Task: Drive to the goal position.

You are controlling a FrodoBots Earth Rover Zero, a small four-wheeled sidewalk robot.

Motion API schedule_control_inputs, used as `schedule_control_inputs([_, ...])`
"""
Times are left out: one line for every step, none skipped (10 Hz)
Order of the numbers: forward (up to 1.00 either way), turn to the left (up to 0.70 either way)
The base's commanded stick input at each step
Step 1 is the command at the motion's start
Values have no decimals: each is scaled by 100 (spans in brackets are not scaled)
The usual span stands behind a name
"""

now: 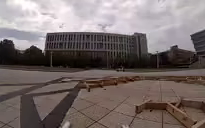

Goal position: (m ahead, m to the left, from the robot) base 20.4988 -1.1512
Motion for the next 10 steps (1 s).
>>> schedule_control_inputs([6, 0])
schedule_control_inputs([6, 0])
schedule_control_inputs([6, 1])
schedule_control_inputs([6, 1])
schedule_control_inputs([6, 0])
schedule_control_inputs([6, 0])
schedule_control_inputs([6, 0])
schedule_control_inputs([6, 0])
schedule_control_inputs([6, 0])
schedule_control_inputs([6, 0])
